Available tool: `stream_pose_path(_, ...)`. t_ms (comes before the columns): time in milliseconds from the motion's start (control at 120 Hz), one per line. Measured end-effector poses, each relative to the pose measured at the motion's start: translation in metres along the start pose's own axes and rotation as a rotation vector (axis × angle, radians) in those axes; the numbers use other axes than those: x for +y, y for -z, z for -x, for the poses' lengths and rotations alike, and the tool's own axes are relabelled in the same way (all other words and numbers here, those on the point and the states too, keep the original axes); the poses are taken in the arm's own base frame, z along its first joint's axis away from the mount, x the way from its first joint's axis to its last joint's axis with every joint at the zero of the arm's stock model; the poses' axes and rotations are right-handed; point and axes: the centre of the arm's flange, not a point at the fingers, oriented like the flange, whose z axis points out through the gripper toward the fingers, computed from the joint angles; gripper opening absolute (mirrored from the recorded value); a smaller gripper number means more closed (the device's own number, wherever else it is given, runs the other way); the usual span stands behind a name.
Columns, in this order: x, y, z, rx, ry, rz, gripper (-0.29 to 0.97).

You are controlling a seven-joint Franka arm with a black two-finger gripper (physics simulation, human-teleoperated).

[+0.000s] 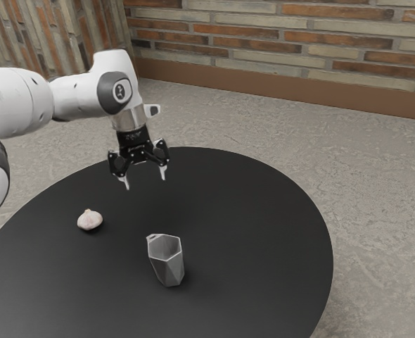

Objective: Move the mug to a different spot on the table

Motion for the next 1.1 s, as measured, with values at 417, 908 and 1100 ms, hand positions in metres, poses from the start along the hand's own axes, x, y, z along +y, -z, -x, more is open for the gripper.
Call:
stream_pose_path(417,-0.032,-0.100,-0.041,-0.233,0.492,0.073,0.68)
stream_pose_path(908,-0.034,-0.123,-0.046,-0.235,0.479,0.066,0.68)
stream_pose_path(1100,-0.022,-0.127,-0.042,-0.225,0.445,0.096,0.68)
